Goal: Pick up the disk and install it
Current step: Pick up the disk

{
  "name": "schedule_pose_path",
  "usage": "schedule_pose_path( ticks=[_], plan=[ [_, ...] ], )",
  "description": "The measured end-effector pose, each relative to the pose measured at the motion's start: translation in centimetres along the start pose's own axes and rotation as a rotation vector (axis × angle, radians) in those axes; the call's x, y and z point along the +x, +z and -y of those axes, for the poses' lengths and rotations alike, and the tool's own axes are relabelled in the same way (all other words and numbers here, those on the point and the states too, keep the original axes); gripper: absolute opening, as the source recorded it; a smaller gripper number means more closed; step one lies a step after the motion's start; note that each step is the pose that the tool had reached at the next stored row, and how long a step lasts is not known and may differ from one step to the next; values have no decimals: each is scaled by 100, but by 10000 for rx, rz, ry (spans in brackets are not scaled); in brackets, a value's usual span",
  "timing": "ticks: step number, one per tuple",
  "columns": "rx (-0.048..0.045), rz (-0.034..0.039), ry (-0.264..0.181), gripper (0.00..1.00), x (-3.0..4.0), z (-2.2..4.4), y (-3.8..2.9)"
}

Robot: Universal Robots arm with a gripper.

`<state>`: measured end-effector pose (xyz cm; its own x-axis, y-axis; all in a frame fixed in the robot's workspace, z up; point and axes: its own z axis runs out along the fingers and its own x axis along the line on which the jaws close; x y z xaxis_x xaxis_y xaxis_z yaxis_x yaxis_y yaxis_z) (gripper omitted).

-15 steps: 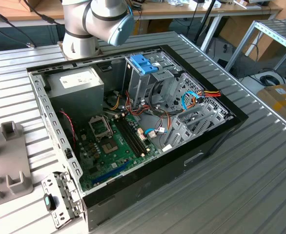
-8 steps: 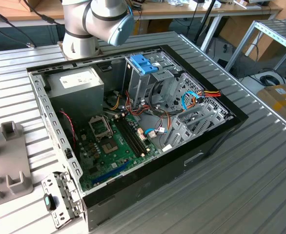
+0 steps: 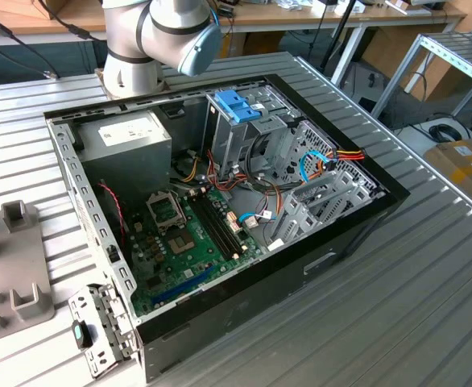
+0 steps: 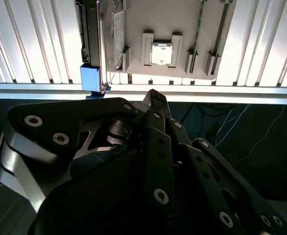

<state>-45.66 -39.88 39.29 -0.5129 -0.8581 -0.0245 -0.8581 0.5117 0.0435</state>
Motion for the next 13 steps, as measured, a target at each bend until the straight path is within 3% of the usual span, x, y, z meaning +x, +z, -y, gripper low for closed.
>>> schedule_pose_path(
  ticks=[13],
  plan=[
    [-13,-23,-546,10,0,0,0]
  ],
)
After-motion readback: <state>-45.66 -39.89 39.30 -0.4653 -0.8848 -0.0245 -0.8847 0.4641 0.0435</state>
